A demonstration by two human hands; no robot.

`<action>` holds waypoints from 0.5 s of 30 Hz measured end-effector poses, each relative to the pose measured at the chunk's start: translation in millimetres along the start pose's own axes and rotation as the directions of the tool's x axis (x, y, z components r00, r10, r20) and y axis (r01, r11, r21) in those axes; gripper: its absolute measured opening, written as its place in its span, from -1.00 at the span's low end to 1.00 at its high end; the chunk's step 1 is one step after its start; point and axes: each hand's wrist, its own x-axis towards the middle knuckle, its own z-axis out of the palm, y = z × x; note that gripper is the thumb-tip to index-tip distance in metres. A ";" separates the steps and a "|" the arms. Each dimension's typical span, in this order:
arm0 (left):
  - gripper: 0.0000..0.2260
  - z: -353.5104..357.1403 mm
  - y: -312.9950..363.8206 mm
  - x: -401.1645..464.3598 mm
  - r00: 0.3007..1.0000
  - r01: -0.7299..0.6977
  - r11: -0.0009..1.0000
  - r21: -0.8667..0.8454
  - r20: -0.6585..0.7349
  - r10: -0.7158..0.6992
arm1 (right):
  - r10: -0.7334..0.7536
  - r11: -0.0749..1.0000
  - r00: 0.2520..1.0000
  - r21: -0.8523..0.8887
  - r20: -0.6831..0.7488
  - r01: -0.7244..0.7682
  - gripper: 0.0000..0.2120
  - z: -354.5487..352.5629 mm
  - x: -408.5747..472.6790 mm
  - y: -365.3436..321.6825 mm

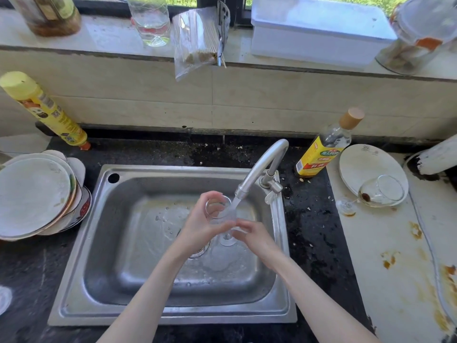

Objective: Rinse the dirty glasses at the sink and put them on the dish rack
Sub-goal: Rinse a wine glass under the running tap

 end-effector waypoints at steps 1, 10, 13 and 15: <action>-0.50 0.9 -1.1 0.9 1.000 -0.008 0.999 0.035 0.022 0.008 | -0.047 0.999 0.999 -0.004 -0.007 0.047 -0.82 -1.2 -0.4 -0.4; -0.46 4.4 -8.9 4.0 0.996 -0.086 0.984 0.159 0.027 0.083 | -0.075 0.799 0.991 0.601 0.112 -0.007 -0.74 -2.5 -11.0 -5.9; -0.43 6.1 -12.9 0.5 0.995 -0.100 0.971 0.218 0.009 0.101 | -0.061 0.734 0.989 0.678 0.137 -0.049 -0.74 -4.6 -10.4 -10.3; -0.40 7.4 -12.9 -0.7 0.994 -0.112 0.962 0.248 0.008 0.113 | -0.056 0.740 0.988 0.670 0.143 -0.055 -0.75 -5.4 -9.0 -11.3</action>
